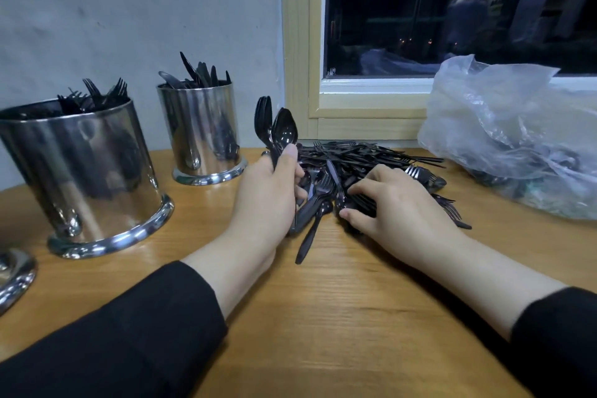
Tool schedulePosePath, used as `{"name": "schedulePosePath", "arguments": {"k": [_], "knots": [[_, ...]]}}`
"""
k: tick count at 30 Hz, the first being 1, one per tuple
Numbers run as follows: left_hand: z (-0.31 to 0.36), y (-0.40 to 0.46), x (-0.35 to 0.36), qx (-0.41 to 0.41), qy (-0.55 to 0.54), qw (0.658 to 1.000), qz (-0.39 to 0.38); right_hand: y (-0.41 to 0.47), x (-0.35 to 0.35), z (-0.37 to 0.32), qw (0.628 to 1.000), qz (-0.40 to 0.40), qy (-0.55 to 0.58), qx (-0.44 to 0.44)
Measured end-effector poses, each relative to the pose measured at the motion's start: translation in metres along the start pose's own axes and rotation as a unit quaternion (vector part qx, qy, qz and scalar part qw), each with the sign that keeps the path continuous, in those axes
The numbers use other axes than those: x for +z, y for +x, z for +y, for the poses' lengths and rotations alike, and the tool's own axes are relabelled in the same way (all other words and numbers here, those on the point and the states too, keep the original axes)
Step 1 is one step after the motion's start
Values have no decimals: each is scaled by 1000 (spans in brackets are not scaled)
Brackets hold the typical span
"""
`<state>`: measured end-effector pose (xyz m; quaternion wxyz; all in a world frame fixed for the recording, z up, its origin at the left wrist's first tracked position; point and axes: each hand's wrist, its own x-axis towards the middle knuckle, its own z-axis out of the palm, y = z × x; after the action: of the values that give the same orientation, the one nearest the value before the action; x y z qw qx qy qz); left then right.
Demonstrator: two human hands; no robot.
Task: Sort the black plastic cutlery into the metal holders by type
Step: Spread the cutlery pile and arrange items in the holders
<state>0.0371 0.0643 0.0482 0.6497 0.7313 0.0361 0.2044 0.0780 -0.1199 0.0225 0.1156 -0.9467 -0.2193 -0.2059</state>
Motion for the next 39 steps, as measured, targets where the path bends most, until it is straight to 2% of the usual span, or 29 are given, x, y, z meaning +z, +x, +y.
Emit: {"name": "schedulePosePath", "arguments": {"k": [2, 8, 10, 12, 15, 19, 21, 24, 26, 27, 28, 30, 31, 32, 35, 39], "knots": [[1, -3, 2, -9, -54, 998, -37, 1, 1, -4, 1000, -5, -28, -3], [-2, -4, 2, 10, -24, 997, -72, -2, 5, -1, 999, -2, -46, -7], [-2, -5, 1, 8, -30, 996, -78, 0, 3, 1, 999, 37, -25, -10], [-2, -5, 0, 25, -19, 997, -74, 1, -2, 3, 992, 111, 56, -13], [-3, -2, -2, 86, 45, 994, -49, -8, -16, -2, 957, 174, 229, 36], [-6, 2, -6, 175, 163, 971, -3, -18, -28, -16, 909, 147, 381, 79], [-7, -1, -6, 195, 209, 957, -38, -18, -31, -23, 874, 126, 461, 86], [-8, -5, -3, 180, 235, 950, -104, -19, -32, -31, 815, 107, 562, 90], [-7, -4, -1, 174, 223, 954, -104, -18, -30, -31, 777, 95, 615, 95], [-8, -1, -1, 168, 200, 962, -83, -18, -29, -30, 780, 96, 611, 100], [-8, 2, -1, 155, 168, 972, -57, -17, -25, -27, 808, 101, 571, 101], [-10, 9, -3, 103, 72, 992, -21, -17, -17, -20, 909, 82, 404, 61], [-11, 12, -4, 74, 21, 997, -16, -18, -13, -21, 946, 46, 321, 19], [-12, 13, -4, 50, -23, 998, -16, -20, -9, -24, 966, 0, 256, -34], [-12, 12, -5, 17, -90, 995, -31, -25, 9, -37, 976, -100, 132, -139], [-15, 11, -5, 37, -77, 995, -52, -25, 9, -42, 978, -97, 116, -142]]}}
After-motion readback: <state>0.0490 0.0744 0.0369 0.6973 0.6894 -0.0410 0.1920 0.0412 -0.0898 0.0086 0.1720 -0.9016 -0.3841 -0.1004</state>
